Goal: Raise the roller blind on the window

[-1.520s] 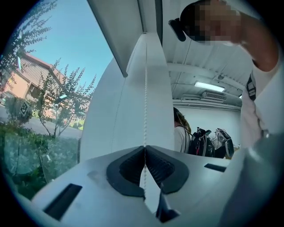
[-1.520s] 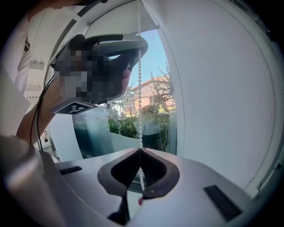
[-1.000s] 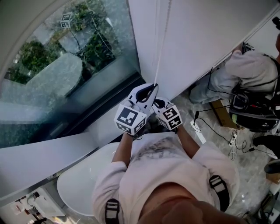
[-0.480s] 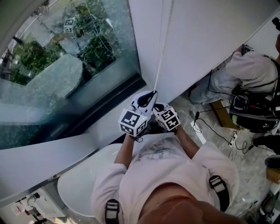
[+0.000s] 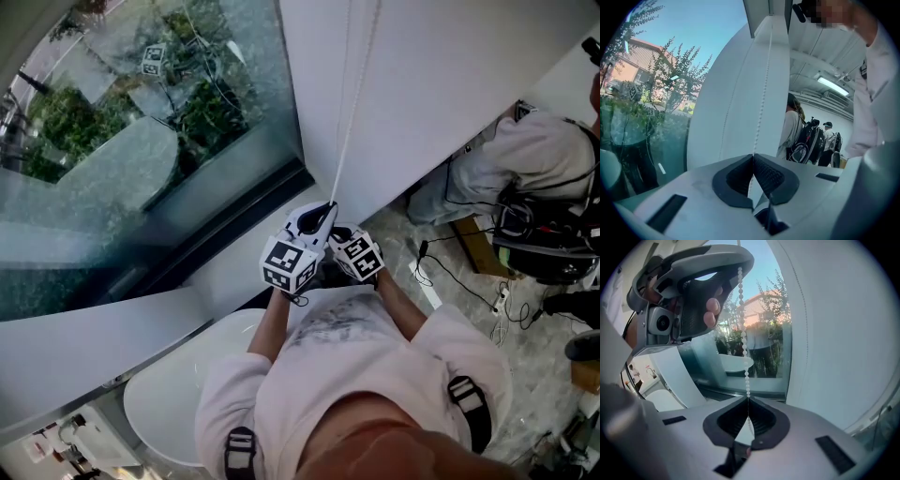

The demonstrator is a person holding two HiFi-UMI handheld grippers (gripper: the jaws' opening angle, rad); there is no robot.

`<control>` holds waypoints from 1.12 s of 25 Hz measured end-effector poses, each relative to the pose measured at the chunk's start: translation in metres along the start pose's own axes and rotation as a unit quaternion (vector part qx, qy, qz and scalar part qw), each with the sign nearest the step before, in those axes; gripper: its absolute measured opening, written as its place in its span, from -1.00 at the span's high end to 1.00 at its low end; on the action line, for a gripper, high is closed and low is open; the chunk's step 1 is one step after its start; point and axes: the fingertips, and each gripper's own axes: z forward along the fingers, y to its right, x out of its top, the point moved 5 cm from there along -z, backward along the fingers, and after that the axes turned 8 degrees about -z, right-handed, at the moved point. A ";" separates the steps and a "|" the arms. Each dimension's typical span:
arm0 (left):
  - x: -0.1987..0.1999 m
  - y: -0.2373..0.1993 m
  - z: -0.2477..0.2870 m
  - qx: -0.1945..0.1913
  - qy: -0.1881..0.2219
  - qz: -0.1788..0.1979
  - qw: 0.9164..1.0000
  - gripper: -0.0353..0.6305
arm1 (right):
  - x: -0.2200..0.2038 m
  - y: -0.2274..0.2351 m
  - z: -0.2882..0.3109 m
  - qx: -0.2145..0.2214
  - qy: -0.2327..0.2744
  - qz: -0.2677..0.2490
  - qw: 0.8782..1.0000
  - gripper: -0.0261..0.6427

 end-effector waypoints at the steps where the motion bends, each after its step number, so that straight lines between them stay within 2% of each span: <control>1: 0.001 0.000 0.000 -0.001 -0.001 0.001 1.000 0.87 | 0.000 0.000 -0.001 -0.001 -0.003 0.000 1.000 0.74; 6: 0.003 -0.001 0.000 -0.005 0.002 0.003 1.000 0.87 | 0.004 -0.003 -0.007 -0.008 0.000 -0.026 1.000 0.74; 13: 0.006 -0.005 -0.001 -0.005 0.007 0.000 1.000 0.87 | 0.025 -0.007 -0.036 -0.017 0.054 -0.040 0.998 0.73; 19: 0.009 -0.014 -0.003 0.001 0.011 0.003 1.000 0.87 | 0.075 0.004 -0.087 -0.050 0.122 -0.042 0.990 0.72; 21: 0.010 -0.015 -0.004 0.003 0.012 0.003 1.000 0.87 | 0.095 0.007 -0.107 -0.060 0.147 -0.046 0.986 0.59; 23: 0.010 -0.014 -0.006 0.003 0.013 0.003 1.000 0.87 | 0.119 0.009 -0.128 -0.072 0.174 -0.055 0.981 0.50; 28: 0.011 -0.015 -0.008 0.005 0.015 0.004 1.000 0.87 | 0.182 0.012 -0.171 -0.088 0.241 -0.081 0.963 0.50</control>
